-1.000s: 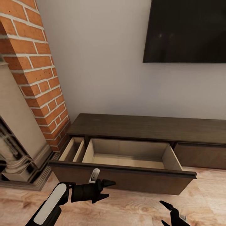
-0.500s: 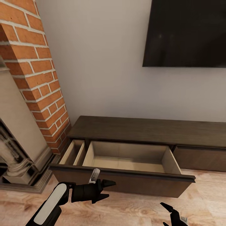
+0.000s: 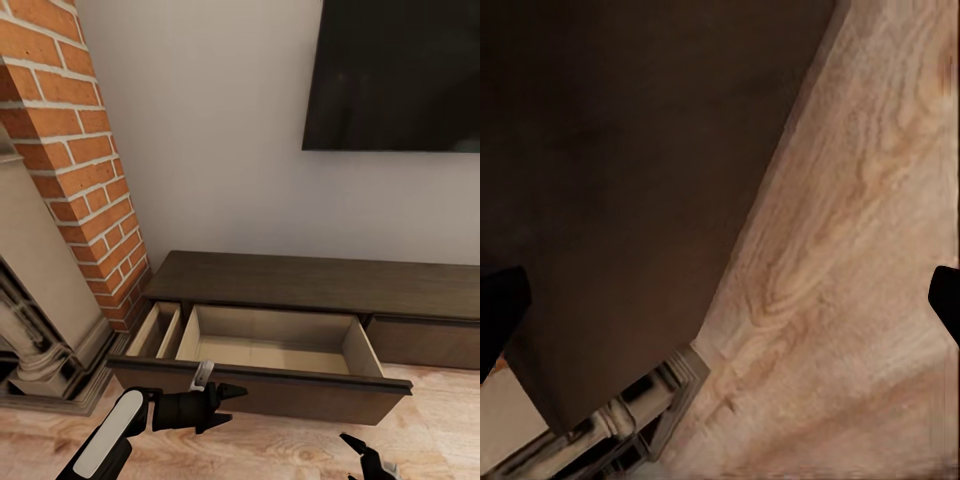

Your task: Place each of the two pumpkins and all three candles from the living room inside a cabinet in the living room (use any cabinet), then make sure every cabinet is closed, and position the cauldron so it is next to a table in the living room.

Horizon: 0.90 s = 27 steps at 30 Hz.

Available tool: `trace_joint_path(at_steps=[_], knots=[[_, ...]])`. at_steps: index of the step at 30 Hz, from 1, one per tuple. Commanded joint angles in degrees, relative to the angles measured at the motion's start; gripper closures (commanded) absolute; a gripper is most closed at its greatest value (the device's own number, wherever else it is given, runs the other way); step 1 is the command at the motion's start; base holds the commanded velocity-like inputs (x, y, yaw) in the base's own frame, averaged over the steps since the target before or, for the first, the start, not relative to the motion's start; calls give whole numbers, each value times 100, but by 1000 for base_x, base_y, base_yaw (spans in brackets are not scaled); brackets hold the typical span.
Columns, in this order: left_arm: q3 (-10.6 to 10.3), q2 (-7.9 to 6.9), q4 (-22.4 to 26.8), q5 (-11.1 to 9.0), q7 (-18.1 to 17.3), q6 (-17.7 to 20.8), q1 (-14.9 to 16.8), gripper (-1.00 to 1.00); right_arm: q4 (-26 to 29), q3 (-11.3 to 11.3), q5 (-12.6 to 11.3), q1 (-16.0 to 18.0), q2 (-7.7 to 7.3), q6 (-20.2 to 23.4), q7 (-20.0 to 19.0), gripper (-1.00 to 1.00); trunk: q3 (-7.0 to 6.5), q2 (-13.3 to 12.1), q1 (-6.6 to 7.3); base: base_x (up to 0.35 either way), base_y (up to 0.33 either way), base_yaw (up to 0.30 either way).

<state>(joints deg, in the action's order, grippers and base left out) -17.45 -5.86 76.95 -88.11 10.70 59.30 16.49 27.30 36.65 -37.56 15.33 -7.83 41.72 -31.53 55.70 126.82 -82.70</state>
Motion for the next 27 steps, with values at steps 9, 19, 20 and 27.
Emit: trace_joint_path(at_steps=[9, 19, 20, 27], knots=[[-31, -3, 4, -49, 597, -15, 4, -100, 48, 43, 1532, 6, -3, -23, 103, -100, -157, -360, 199, 0, 0, 0], [-30, 180, -122, -34, 2384, -16, 12, -100, 95, 14, 1599, 6, 30, -24, 791, -100, -337, -761, 419, 0, 0, 0], [-35, 184, -152, -33, 2570, -12, 12, -100, 94, -24, 1618, 6, 39, -23, 796, -100, -355, -801, 441, 0, 0, 0], [-69, 184, -244, -25, 3674, -23, 12, -100, 91, -552, 1744, 6, 40, -31, 818, -100, -480, -1082, 595, 0, 0, 0]])
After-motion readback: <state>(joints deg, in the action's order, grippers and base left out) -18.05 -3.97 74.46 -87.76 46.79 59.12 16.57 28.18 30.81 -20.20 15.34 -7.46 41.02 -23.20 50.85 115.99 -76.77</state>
